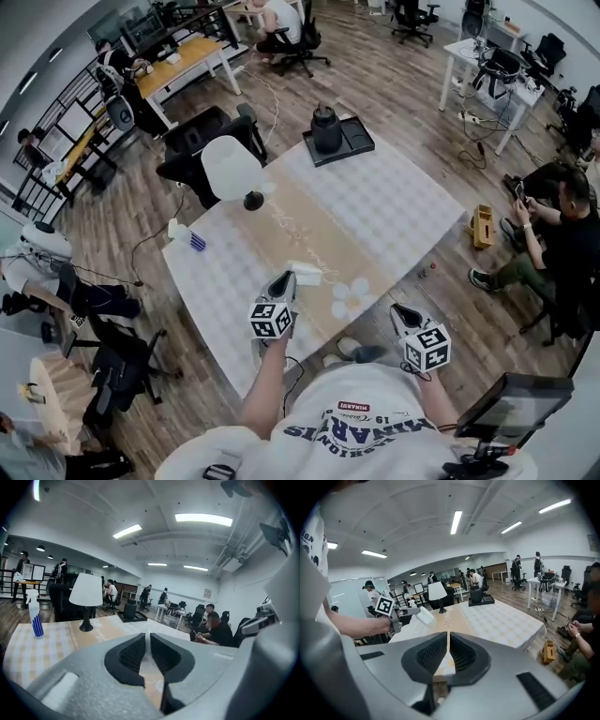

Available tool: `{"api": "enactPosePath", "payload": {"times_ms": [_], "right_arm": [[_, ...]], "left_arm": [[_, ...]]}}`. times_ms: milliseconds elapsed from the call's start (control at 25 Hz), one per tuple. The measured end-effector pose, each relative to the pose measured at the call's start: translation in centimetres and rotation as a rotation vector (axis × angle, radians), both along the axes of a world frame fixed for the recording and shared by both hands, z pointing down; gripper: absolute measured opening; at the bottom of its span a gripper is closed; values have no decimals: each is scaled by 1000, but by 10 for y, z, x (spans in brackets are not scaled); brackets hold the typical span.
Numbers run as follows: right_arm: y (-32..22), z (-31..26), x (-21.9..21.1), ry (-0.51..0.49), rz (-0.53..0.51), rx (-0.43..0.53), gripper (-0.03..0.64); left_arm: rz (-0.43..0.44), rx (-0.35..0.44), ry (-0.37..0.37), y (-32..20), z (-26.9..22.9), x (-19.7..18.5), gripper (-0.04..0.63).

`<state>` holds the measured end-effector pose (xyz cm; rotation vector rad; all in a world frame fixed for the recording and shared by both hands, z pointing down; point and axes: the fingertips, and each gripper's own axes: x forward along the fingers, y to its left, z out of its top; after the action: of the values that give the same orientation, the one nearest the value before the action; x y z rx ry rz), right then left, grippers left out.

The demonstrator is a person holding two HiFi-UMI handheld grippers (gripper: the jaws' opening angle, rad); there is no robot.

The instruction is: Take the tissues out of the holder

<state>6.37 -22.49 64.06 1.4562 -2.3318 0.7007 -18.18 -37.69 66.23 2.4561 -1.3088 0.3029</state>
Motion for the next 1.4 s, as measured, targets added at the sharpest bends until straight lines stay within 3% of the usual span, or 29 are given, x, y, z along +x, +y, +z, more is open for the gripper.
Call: {"api": "enactPosePath", "payload": {"times_ms": [280,560,760,1040,1240,1400], "right_arm": [[5,0,4,12,1,-5,10],[4,0,-8,16,-35,-15,11],[-3,1,-16,14,-62,-21,11],[-20,3,-44,0,-130,-11,11],[-26,1,-62,-4,-190,-5,11],[-31,-1,-73,-2,-223,-3,11]], "left_arm": [[3,-69,-31,-9,70,34,38],[-36,-161,-83,20,135,26,38],[-100,-197,-115,44,152,3,40],[-150,-417,-262,81,197,-30,40],[-130,-473,-239,83,201,-24,40],[-105,-485,-161,82,189,-25,40]]}}
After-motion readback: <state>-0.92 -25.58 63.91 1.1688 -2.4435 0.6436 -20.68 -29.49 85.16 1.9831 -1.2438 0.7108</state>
